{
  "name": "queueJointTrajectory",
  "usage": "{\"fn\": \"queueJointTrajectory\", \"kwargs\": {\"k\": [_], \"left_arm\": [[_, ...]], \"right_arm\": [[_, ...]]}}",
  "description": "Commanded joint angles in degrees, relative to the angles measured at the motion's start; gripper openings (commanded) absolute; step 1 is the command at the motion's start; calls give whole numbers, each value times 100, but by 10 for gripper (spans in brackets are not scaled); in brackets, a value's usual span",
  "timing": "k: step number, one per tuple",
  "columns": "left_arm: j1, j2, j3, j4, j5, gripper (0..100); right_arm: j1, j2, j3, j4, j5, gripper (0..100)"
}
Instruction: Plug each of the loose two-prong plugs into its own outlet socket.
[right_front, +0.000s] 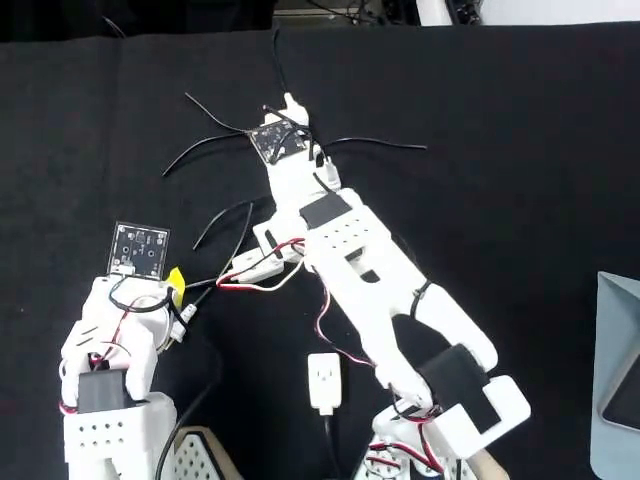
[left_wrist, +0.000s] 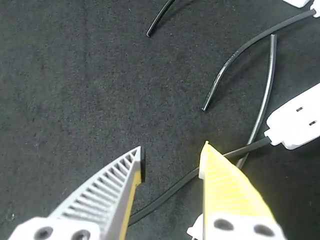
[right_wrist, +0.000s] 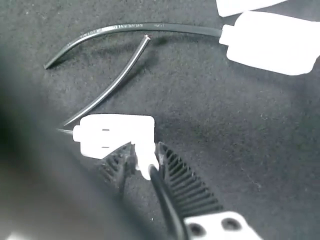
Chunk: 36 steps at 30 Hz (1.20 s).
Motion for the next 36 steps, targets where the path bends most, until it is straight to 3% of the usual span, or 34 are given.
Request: {"fn": "queueJointTrajectory", "kwargs": {"k": [1,21,29,36], "left_arm": [[-57,-53,-31,-123,70,195],[-66,-53,-31,-114,70,195],[-66,-53,-22,-114,70,195],[-66,-62,-22,-9,62,195]], "right_arm": [[105,-4,-251,-9,-9,12],[-721,927,-497,-18,0,12],[-580,1103,-681,-9,0,12],[141,277,-989,-9,-26,12]]}}
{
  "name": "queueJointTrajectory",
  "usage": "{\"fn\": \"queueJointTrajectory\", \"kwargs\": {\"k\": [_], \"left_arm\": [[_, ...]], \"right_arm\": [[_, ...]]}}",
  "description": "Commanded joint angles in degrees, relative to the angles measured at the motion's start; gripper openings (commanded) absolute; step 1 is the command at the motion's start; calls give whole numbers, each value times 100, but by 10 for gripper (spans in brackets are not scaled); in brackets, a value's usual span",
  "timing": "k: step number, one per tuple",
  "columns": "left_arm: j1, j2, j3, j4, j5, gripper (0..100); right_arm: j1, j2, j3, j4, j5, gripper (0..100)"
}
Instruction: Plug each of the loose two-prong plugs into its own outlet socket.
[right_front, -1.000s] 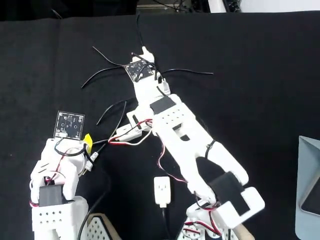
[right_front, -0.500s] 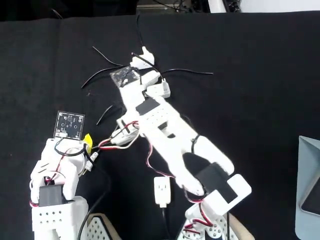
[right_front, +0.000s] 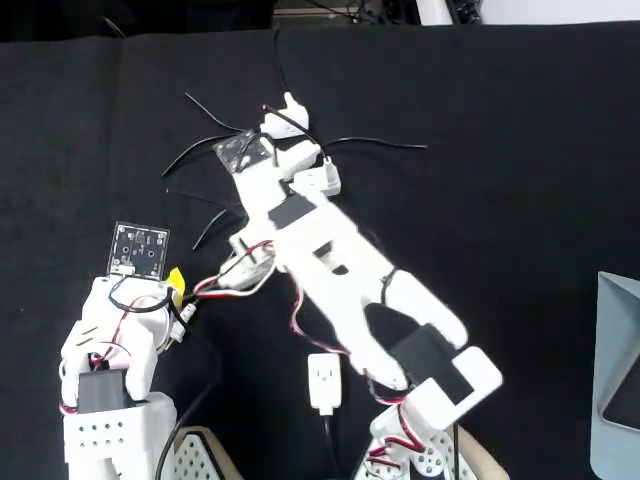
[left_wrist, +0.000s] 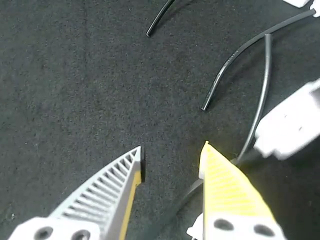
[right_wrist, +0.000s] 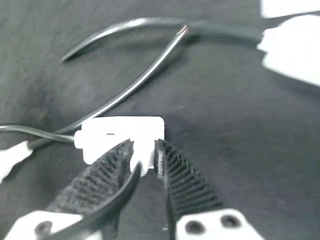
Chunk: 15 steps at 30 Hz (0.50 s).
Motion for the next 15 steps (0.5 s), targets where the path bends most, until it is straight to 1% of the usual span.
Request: {"fn": "queueJointTrajectory", "kwargs": {"k": [1,3,7,11,15], "left_arm": [[-66,-62,-22,-26,62,195],[-66,-62,-22,-35,62,195],[-66,-62,-22,-35,62,195],[-66,-62,-22,-26,62,195],[-66,-62,-22,-18,62,195]], "right_arm": [[668,-637,-400,-9,-44,12],[862,-725,-453,-44,-114,12],[1037,-734,-532,-404,-536,12],[985,-716,-497,-1125,-580,12],[721,-681,-488,-1758,-589,12]]}}
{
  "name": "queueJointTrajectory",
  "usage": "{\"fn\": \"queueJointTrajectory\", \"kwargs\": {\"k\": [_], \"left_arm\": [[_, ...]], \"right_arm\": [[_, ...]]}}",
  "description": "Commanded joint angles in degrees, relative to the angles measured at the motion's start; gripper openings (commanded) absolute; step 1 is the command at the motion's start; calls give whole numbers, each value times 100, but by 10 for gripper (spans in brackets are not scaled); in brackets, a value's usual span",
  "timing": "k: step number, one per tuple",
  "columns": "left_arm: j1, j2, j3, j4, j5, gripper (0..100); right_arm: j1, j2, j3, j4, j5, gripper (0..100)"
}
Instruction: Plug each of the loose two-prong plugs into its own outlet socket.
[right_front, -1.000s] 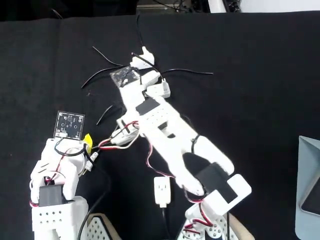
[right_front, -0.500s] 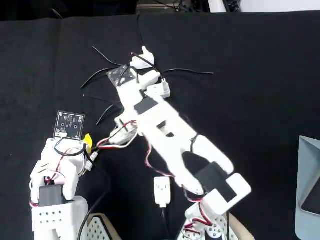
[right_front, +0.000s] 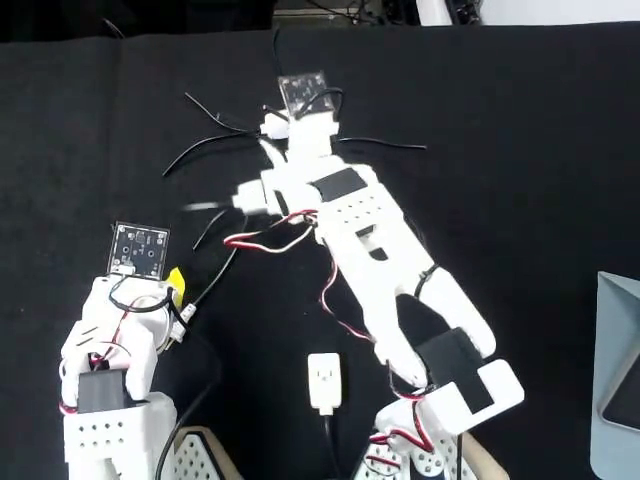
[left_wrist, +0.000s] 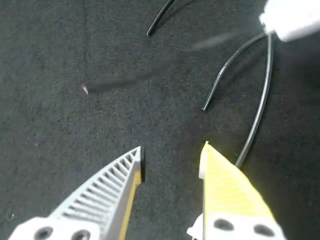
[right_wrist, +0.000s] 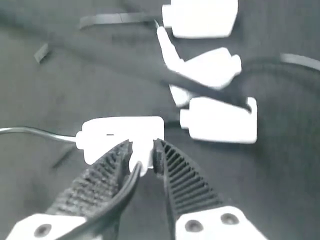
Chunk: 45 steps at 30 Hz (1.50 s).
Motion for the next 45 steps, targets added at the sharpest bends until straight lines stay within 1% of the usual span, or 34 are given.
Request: {"fn": "queueJointTrajectory", "kwargs": {"k": [1,4,8,9,11,13,14,20,23,27,29,33,38,40,43,45], "left_arm": [[-66,-62,-22,-18,62,195],[-66,-62,-22,-18,62,195],[-66,-62,-22,-18,62,195],[-66,-62,-22,-18,62,195],[-66,-62,-22,-18,62,195],[-66,-62,-22,-18,62,195],[-66,-62,-22,-18,62,195],[-66,-62,-22,-18,62,195],[-66,-62,-13,-18,62,195],[-66,-62,-13,-18,62,195],[-66,-62,40,-35,62,195],[-66,-62,48,-44,62,195],[-57,-62,57,-44,62,195],[-57,-62,57,-44,62,195],[-57,-62,57,-44,62,195],[-57,-62,57,-44,62,195]], "right_arm": [[-281,-224,-312,-721,-79,12],[-369,101,-330,-1231,-53,12],[-308,804,-488,-1837,-9,16],[-264,1015,-602,-1802,79,25],[-264,1385,-875,-1582,185,83],[-264,1657,-1156,-1169,176,153],[-290,1727,-1305,-905,176,172],[-352,1367,-1859,589,-527,100],[-510,1279,-1815,1020,-879,112],[-879,1552,-1657,1037,-1257,144],[-1011,1780,-1657,853,-1415,145],[-1037,2202,-1675,413,-1486,145],[-1029,2448,-1675,360,-1486,145],[-1029,2492,-1657,360,-1486,118],[-1029,2501,-1657,325,-1477,19],[-1029,2475,-1640,325,-1468,19]]}}
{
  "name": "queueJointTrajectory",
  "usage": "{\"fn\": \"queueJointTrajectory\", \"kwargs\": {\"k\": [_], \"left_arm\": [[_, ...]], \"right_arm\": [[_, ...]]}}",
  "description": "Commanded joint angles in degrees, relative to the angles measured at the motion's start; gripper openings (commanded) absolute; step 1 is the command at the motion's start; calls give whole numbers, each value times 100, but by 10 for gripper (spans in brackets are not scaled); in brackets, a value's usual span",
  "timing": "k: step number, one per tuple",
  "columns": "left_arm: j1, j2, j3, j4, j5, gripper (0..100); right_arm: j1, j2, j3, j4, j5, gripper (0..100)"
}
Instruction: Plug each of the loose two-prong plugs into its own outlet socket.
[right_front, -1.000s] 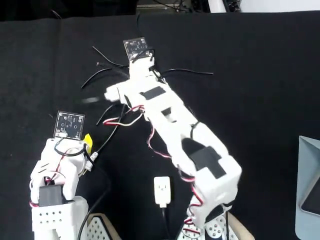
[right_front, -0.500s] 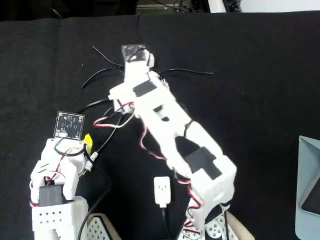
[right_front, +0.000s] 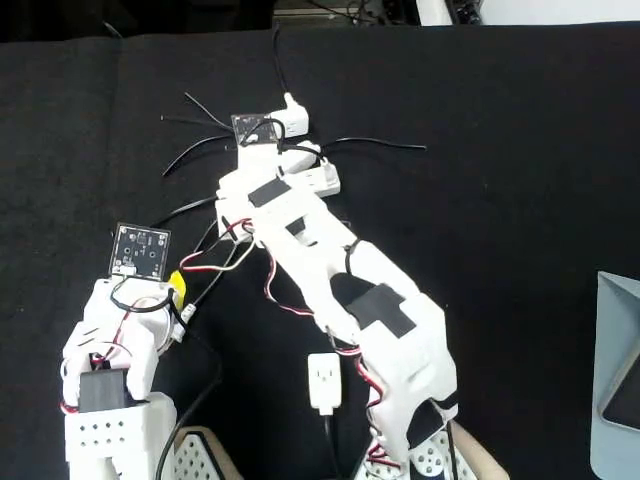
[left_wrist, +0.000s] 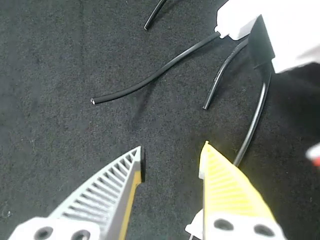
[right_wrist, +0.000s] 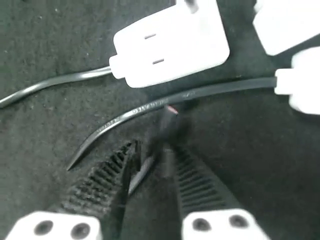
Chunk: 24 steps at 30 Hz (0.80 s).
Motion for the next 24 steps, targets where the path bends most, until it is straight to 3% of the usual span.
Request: {"fn": "queueJointTrajectory", "kwargs": {"k": [1,8,13,24], "left_arm": [[-57,-62,-40,-44,62,195],[-66,-62,-31,-44,62,195],[-57,-62,-31,-44,62,195],[-40,-62,-31,-44,62,195]], "right_arm": [[-44,-48,-145,-44,-62,18],[149,-409,-119,237,9,11],[396,-1385,136,738,352,11],[1257,-3398,1218,765,1196,11]]}}
